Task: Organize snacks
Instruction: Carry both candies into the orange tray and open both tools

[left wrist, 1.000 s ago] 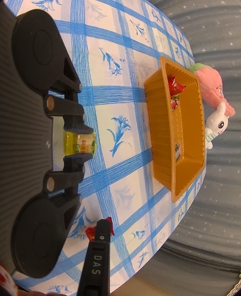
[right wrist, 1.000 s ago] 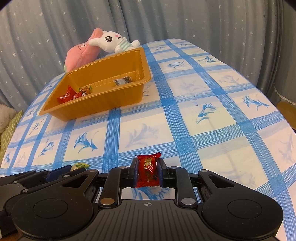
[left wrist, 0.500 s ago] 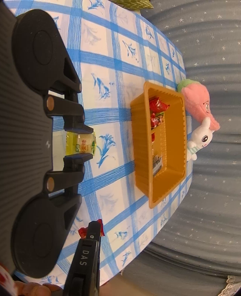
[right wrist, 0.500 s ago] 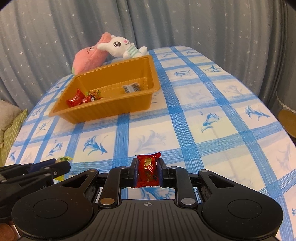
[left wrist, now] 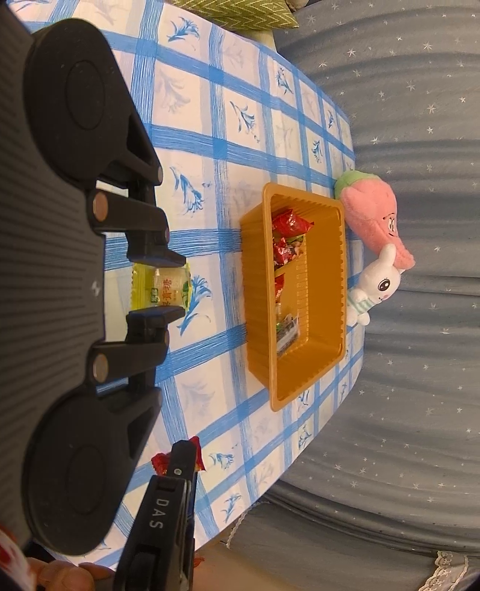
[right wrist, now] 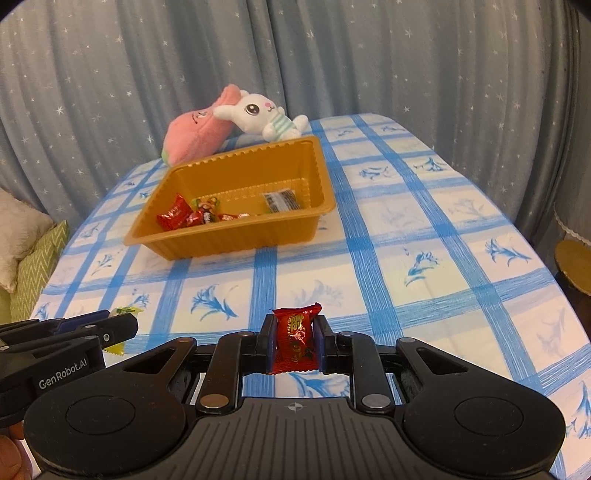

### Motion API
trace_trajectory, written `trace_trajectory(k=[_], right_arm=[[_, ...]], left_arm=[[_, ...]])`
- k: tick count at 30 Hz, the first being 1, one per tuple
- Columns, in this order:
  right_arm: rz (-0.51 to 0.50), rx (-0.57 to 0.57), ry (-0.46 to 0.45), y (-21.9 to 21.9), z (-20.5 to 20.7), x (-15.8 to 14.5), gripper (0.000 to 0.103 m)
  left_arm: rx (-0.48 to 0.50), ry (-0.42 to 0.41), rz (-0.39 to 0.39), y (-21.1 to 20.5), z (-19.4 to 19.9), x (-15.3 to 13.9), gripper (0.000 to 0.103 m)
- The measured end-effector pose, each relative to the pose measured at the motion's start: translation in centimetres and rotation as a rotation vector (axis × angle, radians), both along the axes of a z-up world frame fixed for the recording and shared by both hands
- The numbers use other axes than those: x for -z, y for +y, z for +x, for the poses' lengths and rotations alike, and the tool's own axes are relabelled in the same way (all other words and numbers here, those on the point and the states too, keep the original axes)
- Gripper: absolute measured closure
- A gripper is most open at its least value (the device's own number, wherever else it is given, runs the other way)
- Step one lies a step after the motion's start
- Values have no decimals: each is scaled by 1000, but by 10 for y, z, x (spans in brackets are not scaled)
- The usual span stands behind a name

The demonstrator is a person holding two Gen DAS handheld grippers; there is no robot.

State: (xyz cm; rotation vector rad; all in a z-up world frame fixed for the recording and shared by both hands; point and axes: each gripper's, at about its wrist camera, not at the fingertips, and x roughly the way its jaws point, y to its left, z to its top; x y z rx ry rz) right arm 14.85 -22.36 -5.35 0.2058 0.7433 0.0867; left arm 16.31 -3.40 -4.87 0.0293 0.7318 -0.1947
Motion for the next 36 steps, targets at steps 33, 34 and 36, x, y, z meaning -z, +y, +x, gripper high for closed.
trace_trajectory(k=[33,34,36], right_arm=[[-12,-29,-33,9,1,-21,82],[-14,-30,-33,9,3,-22,82],[-14,-34,-35,9,9,-23,82]], left_arm=[[-3,-23,-12,3,-1,-17,83],[-3,-22,-12,2,1,-17,83],[-4,-23,-13,1,7,-18,83]])
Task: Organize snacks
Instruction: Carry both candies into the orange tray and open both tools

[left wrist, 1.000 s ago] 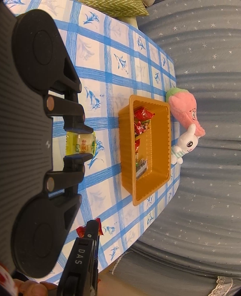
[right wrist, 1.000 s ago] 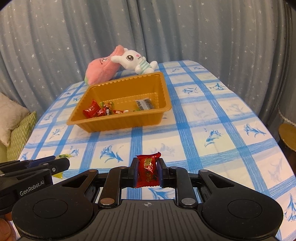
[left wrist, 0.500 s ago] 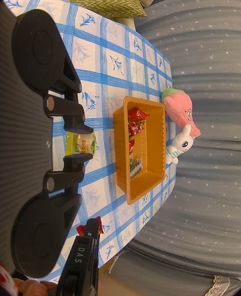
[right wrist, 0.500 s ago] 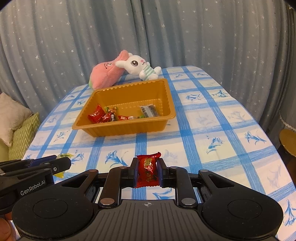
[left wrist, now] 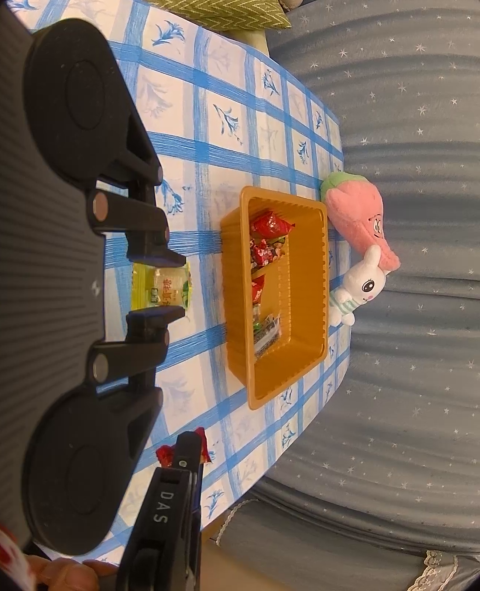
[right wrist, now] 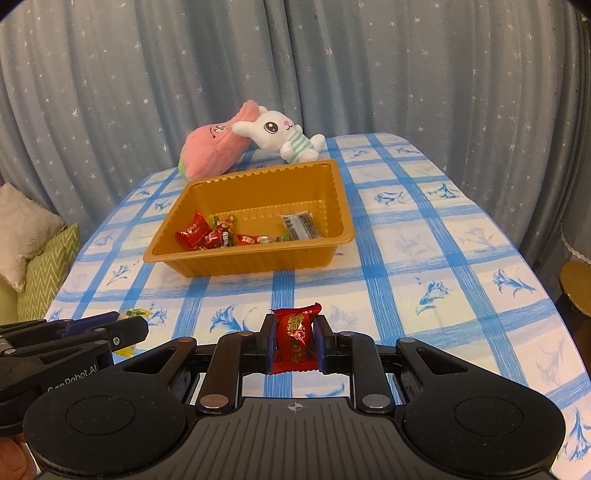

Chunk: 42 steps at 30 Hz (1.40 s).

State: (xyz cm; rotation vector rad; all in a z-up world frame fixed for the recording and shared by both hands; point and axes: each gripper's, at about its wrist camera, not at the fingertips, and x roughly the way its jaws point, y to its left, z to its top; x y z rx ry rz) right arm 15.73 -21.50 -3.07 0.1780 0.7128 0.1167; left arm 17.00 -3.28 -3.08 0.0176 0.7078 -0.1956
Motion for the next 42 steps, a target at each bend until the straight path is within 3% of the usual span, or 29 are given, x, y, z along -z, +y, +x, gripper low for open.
trace_trajectory(k=[28,42], right_arm=[[-9,-84,-27,4,125,-21,82],[-28,-122,12,16,187,-5,82]], left_arm=[[22,-41,-6,7,118,-14,83],[33,-29,24,13,178,0,83]])
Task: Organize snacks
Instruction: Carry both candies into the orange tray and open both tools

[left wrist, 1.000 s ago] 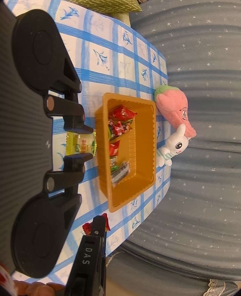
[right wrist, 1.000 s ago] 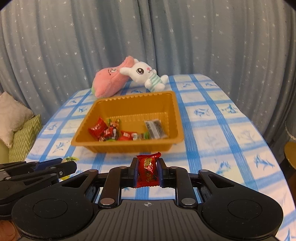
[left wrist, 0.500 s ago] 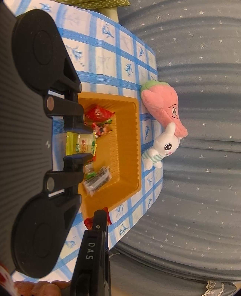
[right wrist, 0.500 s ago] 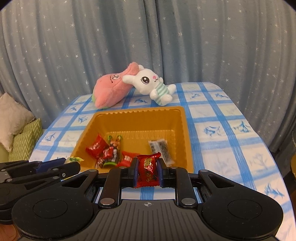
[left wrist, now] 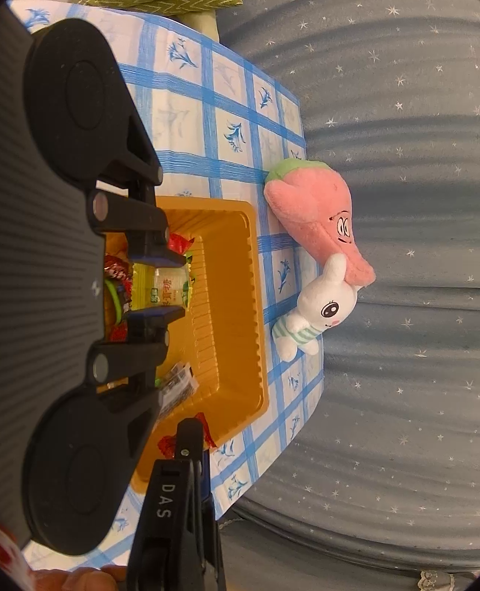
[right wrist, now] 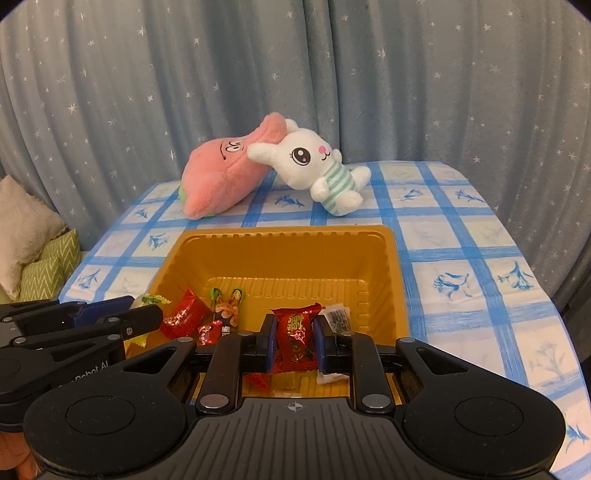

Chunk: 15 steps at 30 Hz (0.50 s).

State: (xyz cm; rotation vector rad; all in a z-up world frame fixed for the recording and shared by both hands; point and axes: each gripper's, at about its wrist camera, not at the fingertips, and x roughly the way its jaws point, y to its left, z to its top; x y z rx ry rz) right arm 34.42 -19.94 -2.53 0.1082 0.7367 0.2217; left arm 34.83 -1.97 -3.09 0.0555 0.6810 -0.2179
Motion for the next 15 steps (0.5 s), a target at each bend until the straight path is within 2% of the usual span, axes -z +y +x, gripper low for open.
trace_trajectory(k=[15], right_arm=[[9,-1,38,2,24,15,82]], left_arm=[[21,25,28,-1,23,17,83]])
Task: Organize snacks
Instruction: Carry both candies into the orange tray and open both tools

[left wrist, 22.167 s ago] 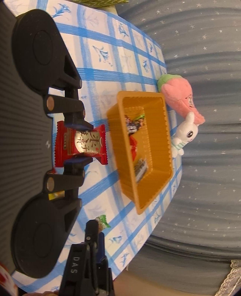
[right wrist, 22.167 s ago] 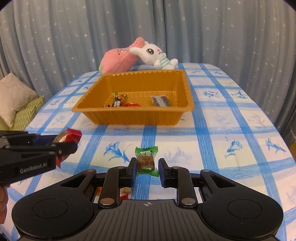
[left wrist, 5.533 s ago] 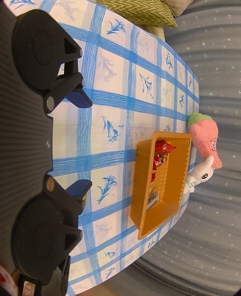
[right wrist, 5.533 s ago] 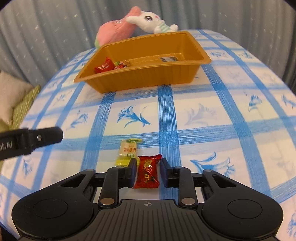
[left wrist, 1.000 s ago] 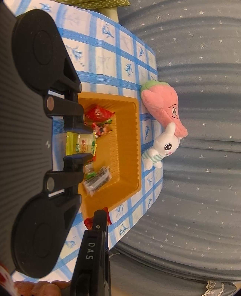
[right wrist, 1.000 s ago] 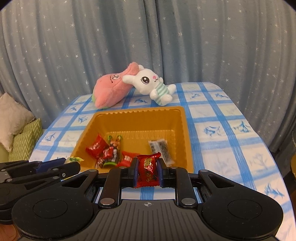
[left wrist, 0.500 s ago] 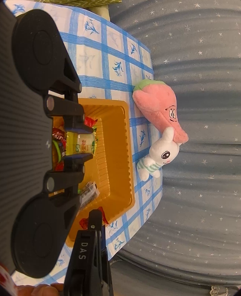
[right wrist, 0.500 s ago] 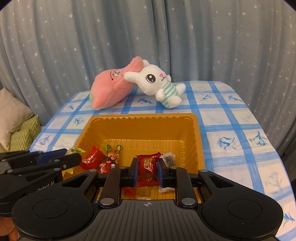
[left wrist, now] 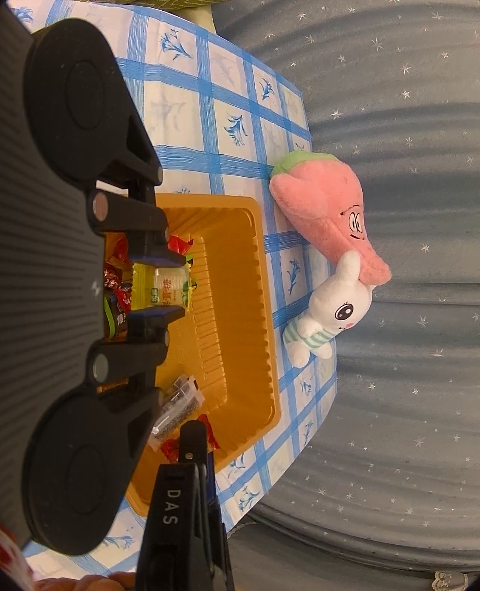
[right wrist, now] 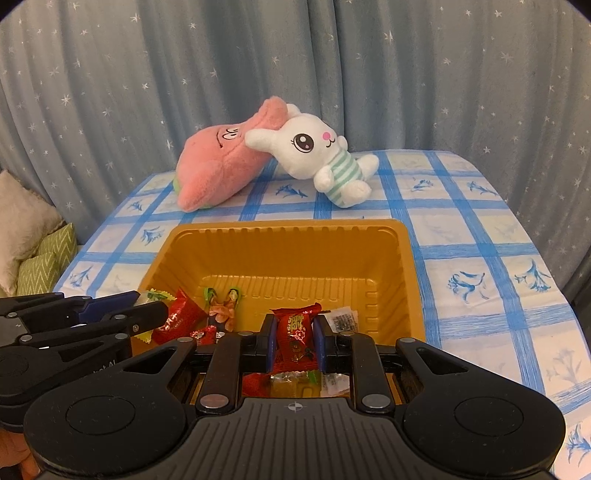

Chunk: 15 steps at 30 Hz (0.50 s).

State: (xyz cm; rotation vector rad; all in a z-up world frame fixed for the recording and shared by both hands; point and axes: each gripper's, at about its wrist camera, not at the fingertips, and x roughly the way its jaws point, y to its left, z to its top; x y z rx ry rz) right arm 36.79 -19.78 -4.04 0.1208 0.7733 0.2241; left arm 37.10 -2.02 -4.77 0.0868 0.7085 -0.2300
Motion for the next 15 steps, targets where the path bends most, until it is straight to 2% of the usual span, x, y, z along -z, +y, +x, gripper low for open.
trace_trajectory(k=[15], right_arm=[[13,13,13,-6,2,6,82]], left_arm=[[28,5,1,-8,10,5,83]])
